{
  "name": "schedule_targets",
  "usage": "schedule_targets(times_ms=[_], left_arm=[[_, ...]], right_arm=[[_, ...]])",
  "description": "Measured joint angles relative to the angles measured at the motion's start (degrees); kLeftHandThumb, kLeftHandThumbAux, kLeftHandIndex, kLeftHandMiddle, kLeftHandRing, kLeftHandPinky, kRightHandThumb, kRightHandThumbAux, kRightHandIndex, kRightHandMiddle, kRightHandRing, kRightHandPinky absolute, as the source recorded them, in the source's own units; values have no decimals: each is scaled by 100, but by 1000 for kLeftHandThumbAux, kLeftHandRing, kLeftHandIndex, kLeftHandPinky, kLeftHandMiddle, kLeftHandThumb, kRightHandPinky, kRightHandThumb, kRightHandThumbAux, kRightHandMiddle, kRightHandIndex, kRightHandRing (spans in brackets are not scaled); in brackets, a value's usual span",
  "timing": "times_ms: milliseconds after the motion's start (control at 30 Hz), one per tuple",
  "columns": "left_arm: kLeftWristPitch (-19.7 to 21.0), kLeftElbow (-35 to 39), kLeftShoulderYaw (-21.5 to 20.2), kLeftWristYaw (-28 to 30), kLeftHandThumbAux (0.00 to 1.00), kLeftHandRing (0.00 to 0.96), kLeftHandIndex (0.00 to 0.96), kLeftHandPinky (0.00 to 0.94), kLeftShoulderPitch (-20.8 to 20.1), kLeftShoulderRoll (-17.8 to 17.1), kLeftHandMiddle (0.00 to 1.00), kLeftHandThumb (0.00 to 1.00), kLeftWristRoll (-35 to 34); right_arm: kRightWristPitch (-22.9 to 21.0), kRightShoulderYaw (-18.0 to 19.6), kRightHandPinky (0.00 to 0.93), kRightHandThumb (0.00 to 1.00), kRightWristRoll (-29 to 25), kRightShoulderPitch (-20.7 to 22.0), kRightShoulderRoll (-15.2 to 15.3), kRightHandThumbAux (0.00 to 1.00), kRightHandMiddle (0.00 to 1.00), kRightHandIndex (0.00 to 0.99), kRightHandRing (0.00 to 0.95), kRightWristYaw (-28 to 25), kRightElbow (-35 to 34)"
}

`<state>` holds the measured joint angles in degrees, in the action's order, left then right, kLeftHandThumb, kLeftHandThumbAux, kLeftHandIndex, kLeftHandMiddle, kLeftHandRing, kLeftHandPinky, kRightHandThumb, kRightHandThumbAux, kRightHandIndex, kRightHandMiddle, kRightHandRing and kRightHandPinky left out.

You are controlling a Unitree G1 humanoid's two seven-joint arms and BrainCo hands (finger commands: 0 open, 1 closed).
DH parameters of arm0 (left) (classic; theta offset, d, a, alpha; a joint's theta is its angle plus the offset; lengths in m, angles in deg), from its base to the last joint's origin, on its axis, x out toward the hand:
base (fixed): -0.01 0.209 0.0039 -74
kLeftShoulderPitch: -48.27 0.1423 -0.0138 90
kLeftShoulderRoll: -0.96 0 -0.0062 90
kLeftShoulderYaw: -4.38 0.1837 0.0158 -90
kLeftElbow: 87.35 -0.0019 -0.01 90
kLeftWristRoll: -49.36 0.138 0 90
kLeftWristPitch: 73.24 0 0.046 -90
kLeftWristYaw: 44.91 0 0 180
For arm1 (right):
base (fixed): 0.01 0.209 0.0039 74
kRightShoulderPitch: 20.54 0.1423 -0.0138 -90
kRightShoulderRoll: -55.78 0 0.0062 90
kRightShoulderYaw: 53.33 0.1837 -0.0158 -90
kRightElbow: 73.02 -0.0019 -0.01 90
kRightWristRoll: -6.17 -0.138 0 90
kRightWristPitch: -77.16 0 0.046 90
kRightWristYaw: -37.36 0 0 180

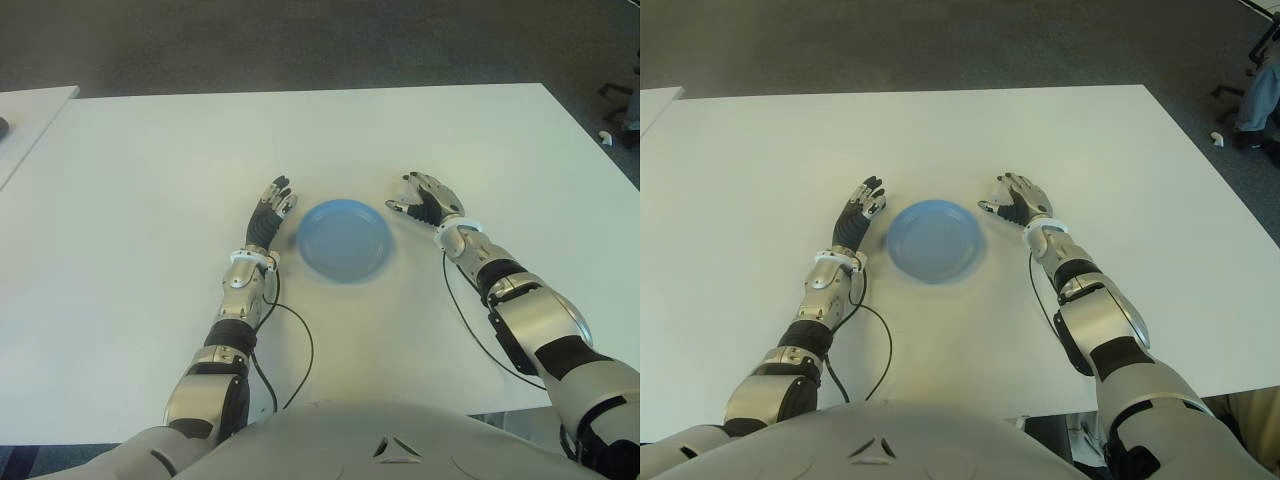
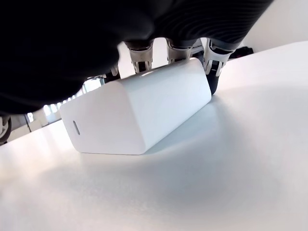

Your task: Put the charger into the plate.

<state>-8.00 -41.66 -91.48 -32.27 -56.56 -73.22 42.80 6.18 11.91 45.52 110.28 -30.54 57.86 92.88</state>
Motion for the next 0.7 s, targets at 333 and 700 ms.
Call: schedule_targets(times_ms=[333,700], left_arm=[[30,143,-4,154,527,0,1,0,91,-68,34,0,-35],[81,286,3,168,521,0,14,0,193,-126,41,0,-81]], right_arm=[[5,4,0,304,-79,-55,32,237,0,0,0,18,-4],[16,-70,0,320,-104,-146,100,254,0,0,0,20,-17]])
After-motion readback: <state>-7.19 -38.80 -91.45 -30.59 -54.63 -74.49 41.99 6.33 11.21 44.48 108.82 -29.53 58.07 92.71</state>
